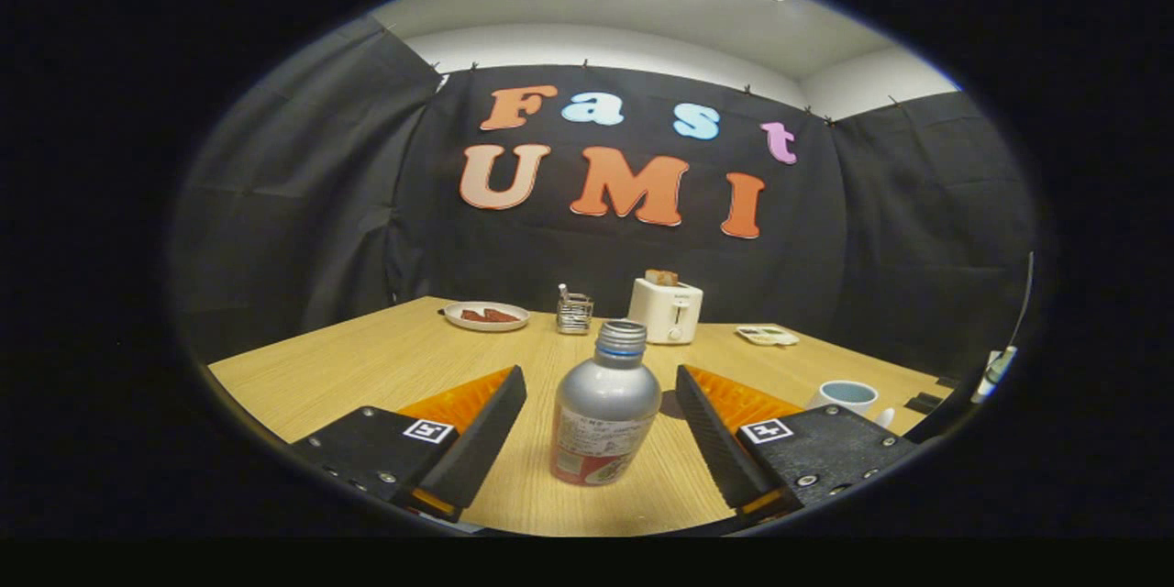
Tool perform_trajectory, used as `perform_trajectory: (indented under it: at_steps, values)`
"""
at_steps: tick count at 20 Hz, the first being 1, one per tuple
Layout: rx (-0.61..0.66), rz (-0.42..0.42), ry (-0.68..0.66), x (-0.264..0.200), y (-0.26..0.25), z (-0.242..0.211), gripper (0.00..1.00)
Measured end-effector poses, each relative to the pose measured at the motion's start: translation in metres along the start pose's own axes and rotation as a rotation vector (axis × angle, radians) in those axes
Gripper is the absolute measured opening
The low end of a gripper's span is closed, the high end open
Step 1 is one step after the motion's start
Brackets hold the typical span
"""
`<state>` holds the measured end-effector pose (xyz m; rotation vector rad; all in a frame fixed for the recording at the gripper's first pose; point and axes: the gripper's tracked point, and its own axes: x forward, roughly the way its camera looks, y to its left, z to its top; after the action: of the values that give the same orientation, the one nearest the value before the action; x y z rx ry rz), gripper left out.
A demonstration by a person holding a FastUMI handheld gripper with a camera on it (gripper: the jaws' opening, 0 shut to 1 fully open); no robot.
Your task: Take the bottle from table, then pour the juice into the cup, finally place the bottle on the coaster
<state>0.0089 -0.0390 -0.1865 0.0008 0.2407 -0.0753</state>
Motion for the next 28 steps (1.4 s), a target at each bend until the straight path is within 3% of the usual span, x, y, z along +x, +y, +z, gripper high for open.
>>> perform_trajectory:
  at_steps: [13,16,20,28]
  values:
    - [0.031,0.050,0.166,0.018,0.007,-0.074,0.94]
    - [0.074,0.084,0.191,0.018,0.013,-0.079,0.79]
    - [0.107,0.112,0.180,0.018,0.017,-0.072,0.76]
    - [0.414,0.199,0.178,0.023,0.032,-0.039,0.74]
